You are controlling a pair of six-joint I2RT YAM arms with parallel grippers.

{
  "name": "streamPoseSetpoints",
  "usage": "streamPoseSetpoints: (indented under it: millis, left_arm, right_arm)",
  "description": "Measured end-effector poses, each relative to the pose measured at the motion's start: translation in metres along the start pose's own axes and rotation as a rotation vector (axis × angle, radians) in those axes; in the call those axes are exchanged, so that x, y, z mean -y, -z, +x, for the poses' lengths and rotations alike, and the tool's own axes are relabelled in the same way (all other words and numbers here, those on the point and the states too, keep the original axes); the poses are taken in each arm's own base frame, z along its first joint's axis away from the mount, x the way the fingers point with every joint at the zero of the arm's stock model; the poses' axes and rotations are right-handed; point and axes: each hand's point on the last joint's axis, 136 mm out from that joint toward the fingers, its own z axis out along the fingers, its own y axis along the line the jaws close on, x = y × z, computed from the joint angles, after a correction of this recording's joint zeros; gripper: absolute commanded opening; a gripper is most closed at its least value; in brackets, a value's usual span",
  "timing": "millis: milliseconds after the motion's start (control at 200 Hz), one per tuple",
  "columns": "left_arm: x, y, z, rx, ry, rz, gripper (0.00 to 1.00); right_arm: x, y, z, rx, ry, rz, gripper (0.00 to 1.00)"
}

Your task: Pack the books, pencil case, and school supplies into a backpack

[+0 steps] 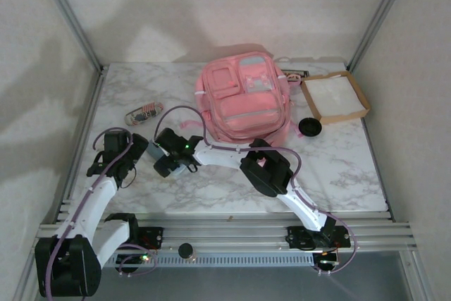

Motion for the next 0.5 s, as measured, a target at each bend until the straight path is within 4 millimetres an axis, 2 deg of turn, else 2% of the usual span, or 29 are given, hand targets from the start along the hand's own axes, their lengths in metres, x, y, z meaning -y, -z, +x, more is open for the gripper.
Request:
streamPoseSetpoints:
  millis: [225, 381, 496]
  left_arm:
    - [0.002, 0.001, -0.001, 0.002, -0.008, 0.003, 0.99]
    - [0.009, 0.004, -0.007, 0.012, -0.017, 0.018, 0.99]
    - [0.020, 0.008, -0.012, 0.015, -0.038, 0.043, 0.99]
  right_arm:
    - [0.004, 0.004, 0.002, 0.002, 0.003, 0.018, 0.77]
    - [0.006, 0.017, 0.008, -0.011, 0.005, 0.021, 0.77]
    - [0.010, 0.036, 0.011, -0.007, -0.010, 0.015, 0.77]
